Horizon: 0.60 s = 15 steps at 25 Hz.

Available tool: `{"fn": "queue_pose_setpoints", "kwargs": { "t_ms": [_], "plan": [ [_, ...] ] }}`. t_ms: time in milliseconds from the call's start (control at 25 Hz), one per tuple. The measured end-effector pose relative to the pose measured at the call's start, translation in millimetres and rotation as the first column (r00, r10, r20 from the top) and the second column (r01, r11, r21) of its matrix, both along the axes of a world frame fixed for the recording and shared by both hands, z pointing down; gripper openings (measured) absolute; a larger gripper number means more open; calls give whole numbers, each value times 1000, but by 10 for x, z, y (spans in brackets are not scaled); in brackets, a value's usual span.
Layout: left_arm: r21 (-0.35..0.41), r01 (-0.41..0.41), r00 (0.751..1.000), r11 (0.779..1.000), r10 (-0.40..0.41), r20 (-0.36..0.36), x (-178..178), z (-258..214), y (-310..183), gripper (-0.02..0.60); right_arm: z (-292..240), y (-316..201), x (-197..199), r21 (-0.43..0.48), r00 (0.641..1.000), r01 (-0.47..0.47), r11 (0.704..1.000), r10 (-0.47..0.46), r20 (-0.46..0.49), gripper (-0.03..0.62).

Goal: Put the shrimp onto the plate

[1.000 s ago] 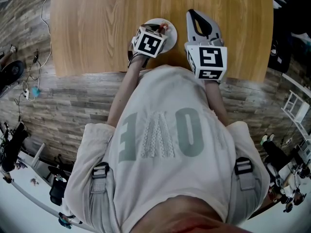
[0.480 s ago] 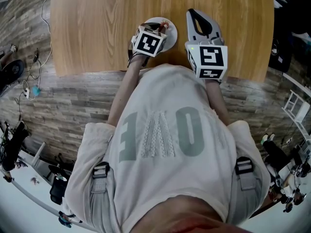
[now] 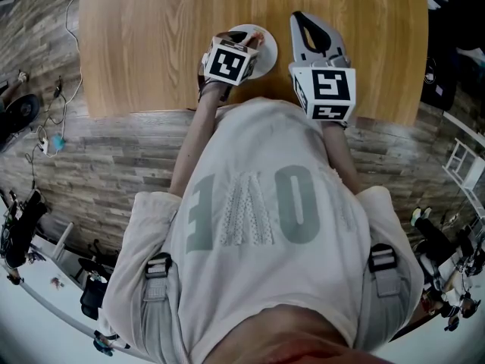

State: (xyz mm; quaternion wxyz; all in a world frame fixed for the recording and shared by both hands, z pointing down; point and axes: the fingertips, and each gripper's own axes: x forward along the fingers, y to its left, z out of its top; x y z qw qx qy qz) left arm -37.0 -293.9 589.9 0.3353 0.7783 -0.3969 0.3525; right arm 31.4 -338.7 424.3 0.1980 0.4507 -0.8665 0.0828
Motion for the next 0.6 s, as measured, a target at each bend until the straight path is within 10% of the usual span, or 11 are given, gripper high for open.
{"fn": "queue_pose_setpoints", "kwargs": {
  "t_ms": [600],
  "plan": [
    [149, 108, 992, 983, -97, -78, -127, -547, -312, 84, -215, -83, -111, 71, 999, 38, 997, -39, 7, 21]
  ]
}}
